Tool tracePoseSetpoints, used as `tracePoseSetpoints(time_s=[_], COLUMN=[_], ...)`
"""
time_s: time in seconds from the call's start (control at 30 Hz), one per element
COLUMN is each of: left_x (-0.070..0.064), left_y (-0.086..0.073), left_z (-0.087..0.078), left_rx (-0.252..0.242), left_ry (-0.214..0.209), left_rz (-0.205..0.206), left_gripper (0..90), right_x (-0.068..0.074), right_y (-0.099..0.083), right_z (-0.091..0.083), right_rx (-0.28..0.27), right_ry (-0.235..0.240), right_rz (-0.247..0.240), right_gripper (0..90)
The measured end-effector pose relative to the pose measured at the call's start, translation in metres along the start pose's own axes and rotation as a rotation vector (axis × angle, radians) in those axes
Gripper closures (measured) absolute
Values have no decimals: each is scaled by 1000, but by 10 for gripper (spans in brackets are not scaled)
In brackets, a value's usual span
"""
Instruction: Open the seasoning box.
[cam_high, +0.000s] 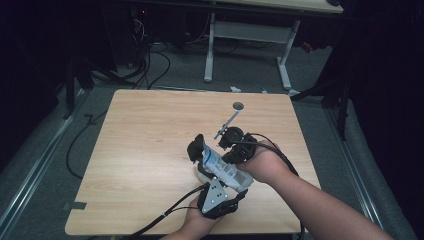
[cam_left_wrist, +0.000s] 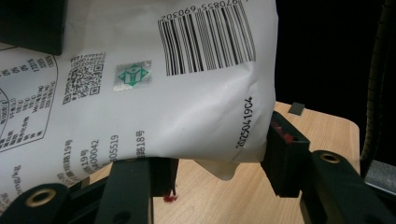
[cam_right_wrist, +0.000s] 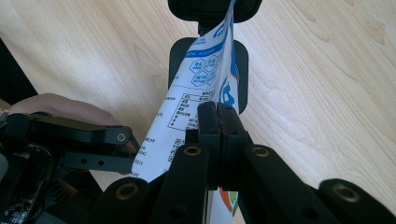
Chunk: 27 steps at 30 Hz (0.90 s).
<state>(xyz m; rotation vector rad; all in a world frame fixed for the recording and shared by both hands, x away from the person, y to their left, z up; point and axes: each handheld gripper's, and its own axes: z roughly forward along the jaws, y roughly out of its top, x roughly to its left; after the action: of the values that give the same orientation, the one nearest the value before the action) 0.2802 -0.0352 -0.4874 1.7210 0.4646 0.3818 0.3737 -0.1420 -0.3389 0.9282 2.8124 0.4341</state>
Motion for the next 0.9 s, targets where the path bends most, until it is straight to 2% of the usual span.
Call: tracePoseSetpoints(time_s=[0.9], left_x=[-1], left_y=[-1], left_z=[1], left_rx=[1], left_ry=[-7], left_rz=[-7], left_gripper=[514], right_x=[-1], right_y=[1], right_z=[2], right_rx=[6], right_ry=[-4], right_rz=[-2], right_gripper=[900])
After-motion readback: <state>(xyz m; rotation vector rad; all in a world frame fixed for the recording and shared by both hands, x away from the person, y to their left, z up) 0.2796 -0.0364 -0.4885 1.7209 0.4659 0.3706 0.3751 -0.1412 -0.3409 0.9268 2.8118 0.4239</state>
